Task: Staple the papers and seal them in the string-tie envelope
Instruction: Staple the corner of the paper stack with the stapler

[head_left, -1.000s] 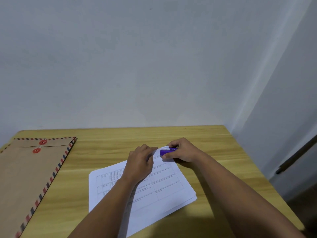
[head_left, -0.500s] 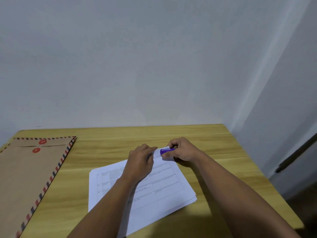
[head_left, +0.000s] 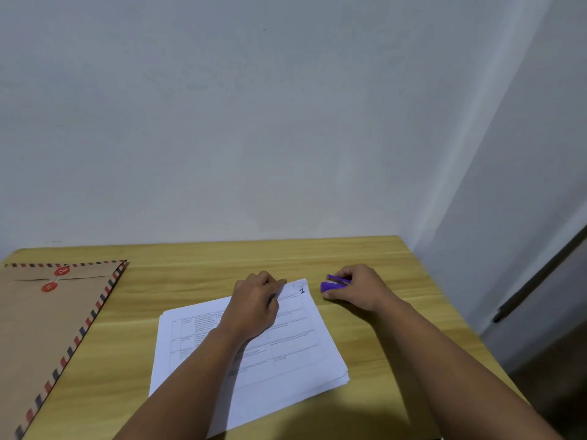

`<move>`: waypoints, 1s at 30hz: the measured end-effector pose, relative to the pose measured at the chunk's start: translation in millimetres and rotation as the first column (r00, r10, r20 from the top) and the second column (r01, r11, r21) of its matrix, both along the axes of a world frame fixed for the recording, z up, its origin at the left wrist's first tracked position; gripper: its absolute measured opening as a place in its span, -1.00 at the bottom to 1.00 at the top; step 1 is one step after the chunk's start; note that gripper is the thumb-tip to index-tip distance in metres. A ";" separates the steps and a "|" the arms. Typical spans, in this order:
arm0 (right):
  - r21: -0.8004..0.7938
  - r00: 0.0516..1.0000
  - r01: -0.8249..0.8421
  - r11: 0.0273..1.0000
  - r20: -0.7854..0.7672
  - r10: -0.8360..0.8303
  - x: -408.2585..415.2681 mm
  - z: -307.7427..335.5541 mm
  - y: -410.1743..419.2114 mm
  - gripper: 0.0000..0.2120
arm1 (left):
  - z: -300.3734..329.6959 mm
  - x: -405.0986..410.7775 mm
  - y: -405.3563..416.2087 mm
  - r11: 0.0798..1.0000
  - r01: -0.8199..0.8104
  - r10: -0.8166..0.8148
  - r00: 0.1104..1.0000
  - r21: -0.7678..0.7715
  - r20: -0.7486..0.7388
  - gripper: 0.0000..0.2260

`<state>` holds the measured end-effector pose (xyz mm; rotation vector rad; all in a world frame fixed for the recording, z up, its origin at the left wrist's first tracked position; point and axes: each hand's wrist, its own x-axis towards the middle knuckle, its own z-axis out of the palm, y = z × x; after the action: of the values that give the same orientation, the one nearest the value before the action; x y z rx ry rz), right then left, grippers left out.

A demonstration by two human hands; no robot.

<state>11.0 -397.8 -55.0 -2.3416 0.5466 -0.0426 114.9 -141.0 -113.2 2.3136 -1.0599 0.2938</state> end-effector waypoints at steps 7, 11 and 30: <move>-0.318 0.986 0.140 0.938 -0.043 -0.162 -39.9 -2.3 -13.8 -0.49 | 2.7 -9.7 -40.0 0.989 0.067 -0.077 0.994 0.130 0.074 -0.69; -0.448 0.993 0.116 0.887 0.039 -0.110 -32.3 10.8 13.2 -0.46 | 14.2 -15.5 -28.7 0.986 0.000 -0.011 0.998 0.164 0.065 -0.75; -0.499 0.941 -0.314 0.808 -0.274 0.196 42.1 -16.4 157.4 -0.15 | 45.4 7.0 330.8 0.588 -0.685 0.768 0.640 0.431 -0.029 -0.63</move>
<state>53.2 -240.3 -71.4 -2.9821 0.3356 0.2097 121.9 189.8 -67.9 2.9740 0.0412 0.1349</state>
